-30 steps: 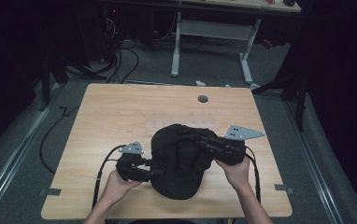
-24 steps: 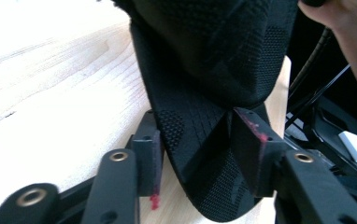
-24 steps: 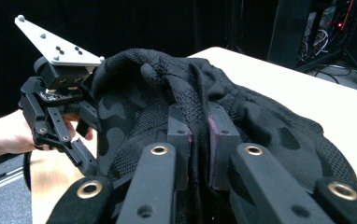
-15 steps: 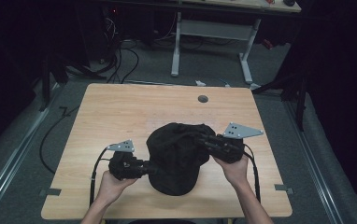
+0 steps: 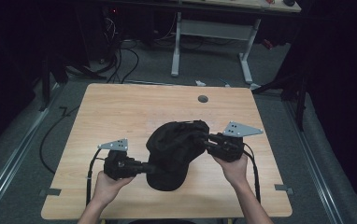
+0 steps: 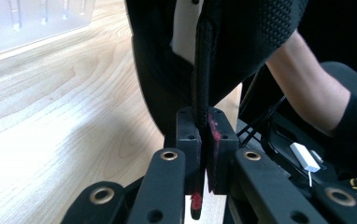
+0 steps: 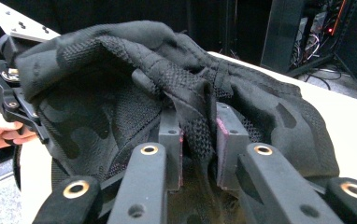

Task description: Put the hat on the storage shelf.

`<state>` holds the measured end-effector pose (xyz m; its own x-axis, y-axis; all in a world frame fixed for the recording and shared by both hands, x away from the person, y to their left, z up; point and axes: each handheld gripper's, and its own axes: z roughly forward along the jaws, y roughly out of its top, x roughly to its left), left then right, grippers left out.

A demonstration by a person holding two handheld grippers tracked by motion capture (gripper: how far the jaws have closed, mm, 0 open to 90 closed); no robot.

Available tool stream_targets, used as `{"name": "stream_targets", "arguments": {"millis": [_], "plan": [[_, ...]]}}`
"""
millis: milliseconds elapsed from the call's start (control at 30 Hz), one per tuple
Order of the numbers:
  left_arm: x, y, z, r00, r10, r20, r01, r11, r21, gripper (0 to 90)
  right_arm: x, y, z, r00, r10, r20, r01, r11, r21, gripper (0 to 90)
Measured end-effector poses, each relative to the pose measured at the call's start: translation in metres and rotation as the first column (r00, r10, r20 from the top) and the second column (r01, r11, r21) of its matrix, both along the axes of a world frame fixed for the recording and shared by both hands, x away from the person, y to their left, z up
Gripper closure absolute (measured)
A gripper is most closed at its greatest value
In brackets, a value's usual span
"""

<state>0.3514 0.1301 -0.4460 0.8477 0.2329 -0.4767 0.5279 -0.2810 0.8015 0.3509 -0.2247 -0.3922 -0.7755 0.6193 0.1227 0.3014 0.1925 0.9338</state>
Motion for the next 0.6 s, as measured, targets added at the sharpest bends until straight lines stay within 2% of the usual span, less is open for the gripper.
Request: {"name": "stream_targets", "arguments": {"millis": [200, 367, 467, 567, 600], "plan": [[-0.001, 0.002, 0.003, 0.9998, 0.019, 0.007, -0.019, 0.9995, -0.025, 86.3, 0.002, -0.003, -0.002, 0.9995, -0.006, -0.032, 0.006, 0.9998, 0.016, 69.1], [-0.003, 0.004, 0.004, 0.9989, 0.039, 0.027, -0.038, 0.9988, -0.031, 86.5, 0.006, -0.007, -0.005, 0.9970, -0.017, -0.076, 0.019, 0.9996, 0.023, 55.1], [-0.004, 0.006, 0.005, 0.9982, 0.051, 0.033, -0.050, 0.9983, -0.029, 86.6, 0.006, -0.012, -0.009, 0.9961, -0.027, -0.084, 0.031, 0.9986, 0.042, 46.2], [-0.004, 0.009, 0.006, 0.9969, 0.069, 0.037, -0.068, 0.9972, -0.030, 86.5, 0.003, -0.018, -0.012, 0.9947, -0.071, -0.074, 0.075, 0.9959, 0.051, 39.2], [-0.004, 0.009, 0.007, 0.9964, 0.076, 0.038, -0.075, 0.9966, -0.033, 86.5, 0.003, -0.020, -0.012, 0.9935, -0.077, -0.083, 0.082, 0.9952, 0.054, 36.0]]}}
